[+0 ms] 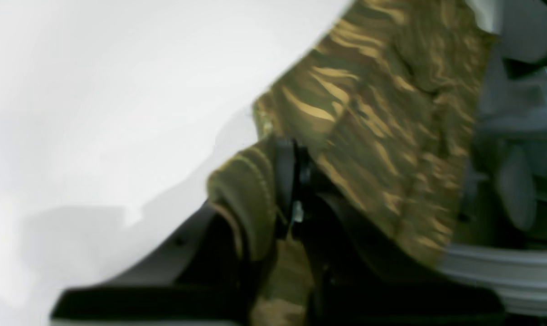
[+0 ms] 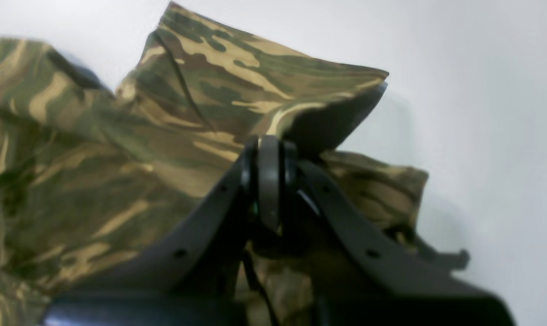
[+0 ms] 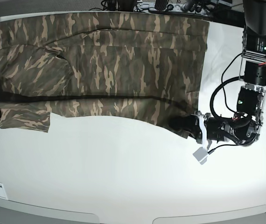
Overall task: Fold the T-shirt properly
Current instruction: 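Grasp the hem corners with both grippers and lift them toward the collar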
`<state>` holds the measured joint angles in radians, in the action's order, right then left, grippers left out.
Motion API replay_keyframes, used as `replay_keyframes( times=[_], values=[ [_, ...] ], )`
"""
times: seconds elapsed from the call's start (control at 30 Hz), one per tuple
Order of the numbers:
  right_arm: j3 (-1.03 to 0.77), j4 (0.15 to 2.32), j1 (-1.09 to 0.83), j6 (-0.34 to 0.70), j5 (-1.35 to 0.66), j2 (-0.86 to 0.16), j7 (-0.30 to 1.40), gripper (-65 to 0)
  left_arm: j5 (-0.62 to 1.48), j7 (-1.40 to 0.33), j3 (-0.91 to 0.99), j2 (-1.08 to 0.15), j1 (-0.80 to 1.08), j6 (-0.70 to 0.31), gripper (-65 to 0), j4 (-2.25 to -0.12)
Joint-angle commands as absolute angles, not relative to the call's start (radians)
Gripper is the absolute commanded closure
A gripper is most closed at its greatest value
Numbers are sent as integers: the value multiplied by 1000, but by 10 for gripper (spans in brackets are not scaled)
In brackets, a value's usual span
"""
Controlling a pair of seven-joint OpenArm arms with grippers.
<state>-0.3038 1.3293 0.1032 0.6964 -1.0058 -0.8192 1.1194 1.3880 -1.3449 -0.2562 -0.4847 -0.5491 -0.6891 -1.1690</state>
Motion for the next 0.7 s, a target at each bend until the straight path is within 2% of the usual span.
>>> replay_keyframes(
  times=[0.0,0.67],
  values=[
    [-315,1344,125,698,-1039,-862,1124,0,1445,-1362,-249,-506,-580,-698,0,-1185],
    [-315,1344,9,698,-1074,-887,1209,0,1484,-1396,-249,-541,-562,-698,0,-1201]
  ],
)
